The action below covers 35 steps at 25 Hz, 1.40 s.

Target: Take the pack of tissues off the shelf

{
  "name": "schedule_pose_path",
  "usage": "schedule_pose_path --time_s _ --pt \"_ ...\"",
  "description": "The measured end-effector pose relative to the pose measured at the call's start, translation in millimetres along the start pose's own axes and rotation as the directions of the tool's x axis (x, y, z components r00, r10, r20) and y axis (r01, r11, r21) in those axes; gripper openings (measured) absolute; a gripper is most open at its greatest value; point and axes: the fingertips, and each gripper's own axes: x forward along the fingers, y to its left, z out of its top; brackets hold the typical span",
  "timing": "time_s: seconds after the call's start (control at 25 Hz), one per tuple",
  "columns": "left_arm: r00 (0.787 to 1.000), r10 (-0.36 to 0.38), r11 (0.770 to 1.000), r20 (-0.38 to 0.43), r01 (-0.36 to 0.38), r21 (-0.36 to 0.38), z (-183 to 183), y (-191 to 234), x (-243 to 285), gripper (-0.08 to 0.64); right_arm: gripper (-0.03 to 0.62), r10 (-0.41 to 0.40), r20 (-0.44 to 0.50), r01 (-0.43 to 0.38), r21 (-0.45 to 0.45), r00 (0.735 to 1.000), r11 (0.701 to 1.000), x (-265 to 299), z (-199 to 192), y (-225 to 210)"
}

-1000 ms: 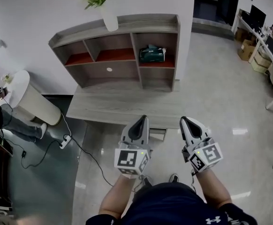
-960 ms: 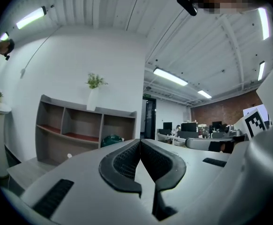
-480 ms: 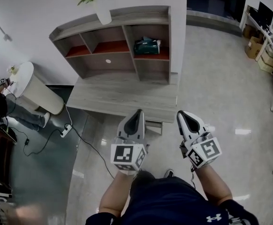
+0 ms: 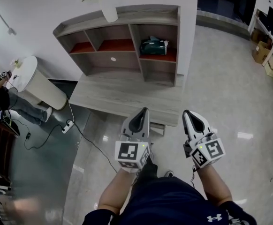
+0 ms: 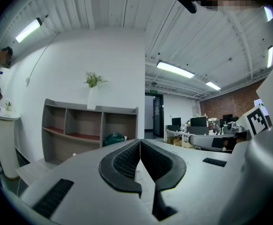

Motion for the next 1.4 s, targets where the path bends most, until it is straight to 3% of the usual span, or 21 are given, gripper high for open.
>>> schedule_pose_path --time_s 0.48,0.92,1.4 --pt "0.997 -0.077 0.997 0.013 0.077 -0.01 2.7 74.4 80.8 0.017 0.012 -0.085 -0.015 0.085 -0.021 0.996 0.996 96.1 -4.1 -25.3" --pt "0.993 -0.118 0.992 -0.009 0.118 -0.05 -9.2 141.7 118.4 0.017 0.012 -0.137 -0.047 0.137 -0.016 0.989 0.99 166.5 -22.4 -24.1" --pt "0.982 -0.183 0.98 -0.048 0.178 -0.091 -35.3 164.3 156.0 0.017 0.012 -0.221 -0.09 0.221 -0.007 0.971 0.975 191.6 -45.8 -43.7"
